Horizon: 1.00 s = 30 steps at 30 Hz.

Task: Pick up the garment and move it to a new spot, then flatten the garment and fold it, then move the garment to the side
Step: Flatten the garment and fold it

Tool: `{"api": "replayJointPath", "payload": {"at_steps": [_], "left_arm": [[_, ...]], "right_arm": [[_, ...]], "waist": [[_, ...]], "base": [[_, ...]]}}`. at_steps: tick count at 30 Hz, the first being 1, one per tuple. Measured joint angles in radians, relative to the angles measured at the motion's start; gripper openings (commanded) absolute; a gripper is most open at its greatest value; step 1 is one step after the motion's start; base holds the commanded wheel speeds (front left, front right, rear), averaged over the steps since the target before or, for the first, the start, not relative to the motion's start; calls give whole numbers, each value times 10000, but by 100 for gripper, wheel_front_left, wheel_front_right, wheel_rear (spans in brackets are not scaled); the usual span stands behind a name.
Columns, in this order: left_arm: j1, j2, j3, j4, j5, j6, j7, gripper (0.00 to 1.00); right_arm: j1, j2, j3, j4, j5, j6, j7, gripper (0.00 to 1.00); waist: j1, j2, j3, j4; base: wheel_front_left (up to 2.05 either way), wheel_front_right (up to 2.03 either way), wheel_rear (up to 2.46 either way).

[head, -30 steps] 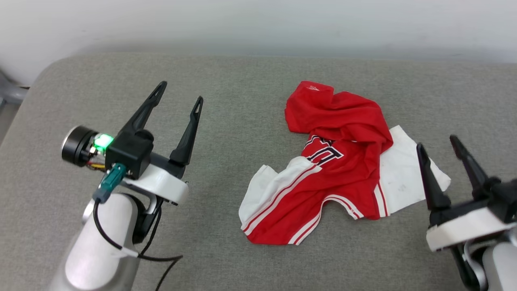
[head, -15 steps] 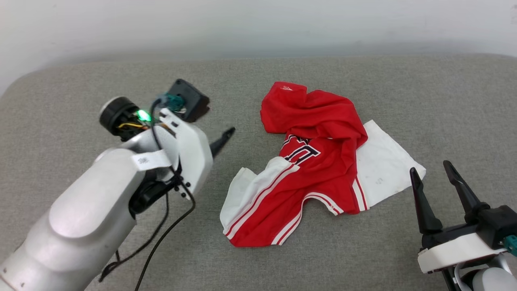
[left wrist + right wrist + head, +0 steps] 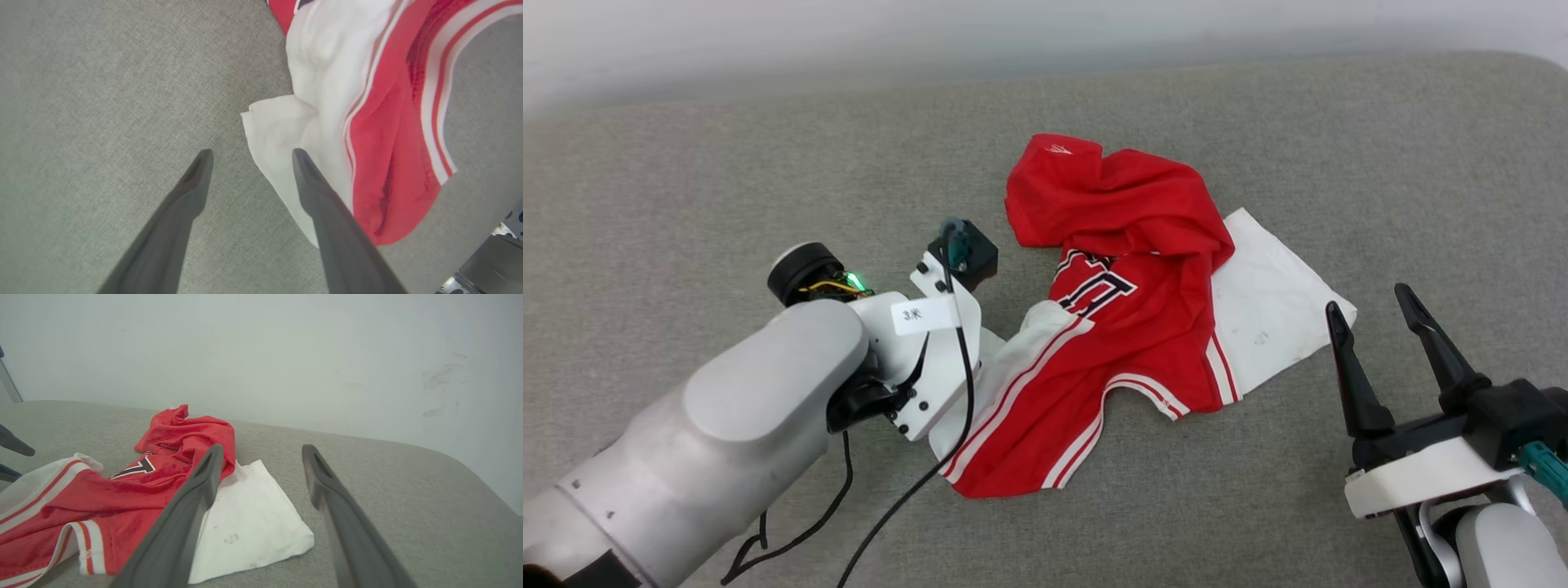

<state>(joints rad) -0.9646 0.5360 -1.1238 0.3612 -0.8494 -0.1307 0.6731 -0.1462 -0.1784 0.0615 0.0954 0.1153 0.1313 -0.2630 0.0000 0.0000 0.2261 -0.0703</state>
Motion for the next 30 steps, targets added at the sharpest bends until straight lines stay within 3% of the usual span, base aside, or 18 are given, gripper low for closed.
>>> {"api": "replayJointPath", "payload": {"at_steps": [8,13,15,18,26,30], "left_arm": [[-409,-426,-1250,1252,-59,-2,-428,100],[-436,-466,-1369,1429,-134,-2,-399,100],[-426,-422,-1415,1348,-10,-2,-575,0],[-356,-391,-1513,1243,117,-2,-1262,0],[-197,-54,-1248,1467,123,0,-4533,0],[267,341,-719,1446,-79,393,-5653,0]], "right_arm": [[-417,71,79,10,-176,0,0,100],[-531,96,59,13,-253,0,0,100],[-539,96,-4,6,-274,0,0,100],[-522,96,-71,-8,-303,0,0,100],[-74,123,-307,-13,-410,0,0,100],[157,130,-426,-21,-454,2,0,100]], "waist": [[0,0,607,-296],[-1,0,775,-355],[0,0,763,-315],[0,0,665,-213],[0,0,62,210],[0,0,-247,521]], "base": [[0,0,0],[0,0,0],[0,0,0],[0,0,0],[0,0,0],[0,0,0]]}}
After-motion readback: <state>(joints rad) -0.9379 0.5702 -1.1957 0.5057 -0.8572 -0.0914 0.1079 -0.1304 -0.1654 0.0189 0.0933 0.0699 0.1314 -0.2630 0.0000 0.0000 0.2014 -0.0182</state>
